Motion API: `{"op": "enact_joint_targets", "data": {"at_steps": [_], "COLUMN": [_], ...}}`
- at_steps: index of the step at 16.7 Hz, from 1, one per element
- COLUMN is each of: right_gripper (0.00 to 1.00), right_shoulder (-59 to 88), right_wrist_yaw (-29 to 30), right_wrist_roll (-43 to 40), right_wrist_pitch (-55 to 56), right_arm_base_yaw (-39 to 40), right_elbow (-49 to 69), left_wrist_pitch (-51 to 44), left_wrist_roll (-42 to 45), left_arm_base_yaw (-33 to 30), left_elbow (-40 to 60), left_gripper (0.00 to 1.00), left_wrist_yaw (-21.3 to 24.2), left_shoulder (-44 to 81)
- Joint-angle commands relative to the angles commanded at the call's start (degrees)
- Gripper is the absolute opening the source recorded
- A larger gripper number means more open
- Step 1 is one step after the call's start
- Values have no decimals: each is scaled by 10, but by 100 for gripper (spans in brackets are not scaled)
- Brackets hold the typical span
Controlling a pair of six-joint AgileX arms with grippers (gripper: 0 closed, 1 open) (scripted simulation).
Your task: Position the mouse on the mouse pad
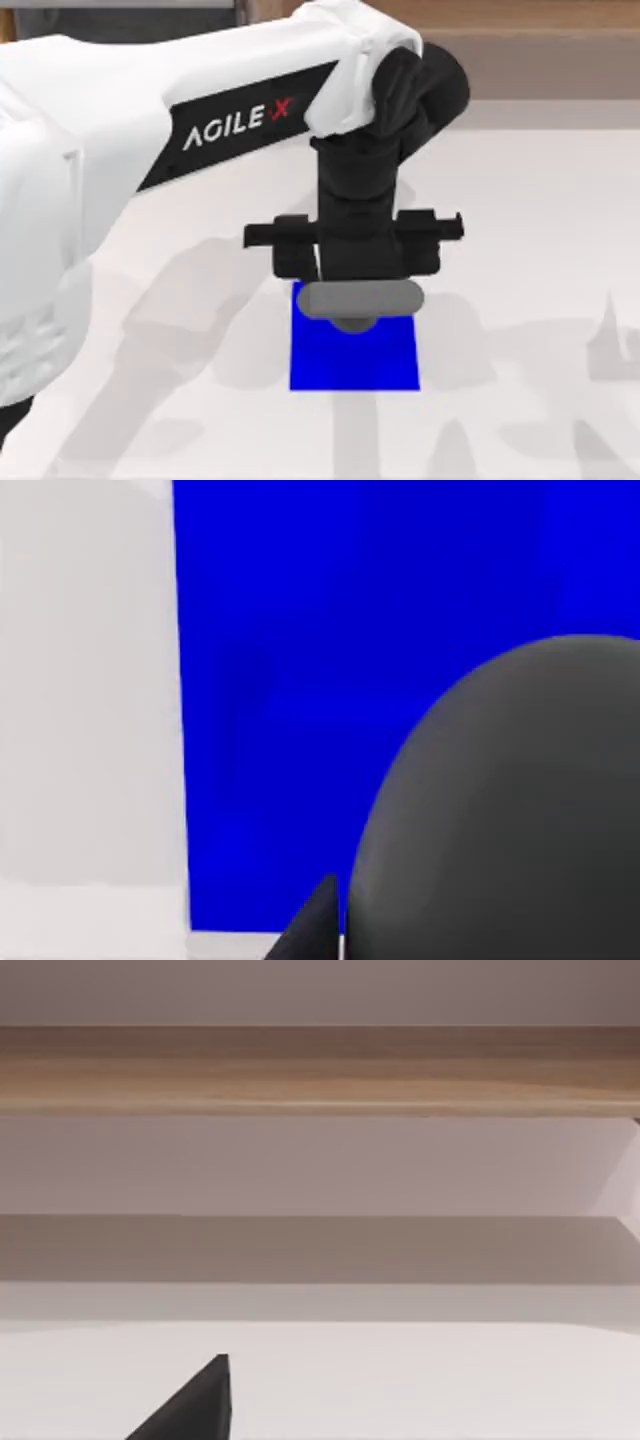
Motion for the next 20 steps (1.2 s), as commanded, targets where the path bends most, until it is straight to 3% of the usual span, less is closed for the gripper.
{"op": "enact_joint_targets", "data": {"at_steps": [20], "right_gripper": [100], "right_shoulder": [0], "right_wrist_yaw": [0], "right_wrist_roll": [0], "right_wrist_pitch": [0], "right_arm_base_yaw": [0], "right_elbow": [0], "left_wrist_pitch": [77], "left_wrist_roll": [5], "left_arm_base_yaw": [-2], "left_elbow": [-52], "left_gripper": [0], "left_wrist_yaw": [2], "left_shoulder": [12]}}
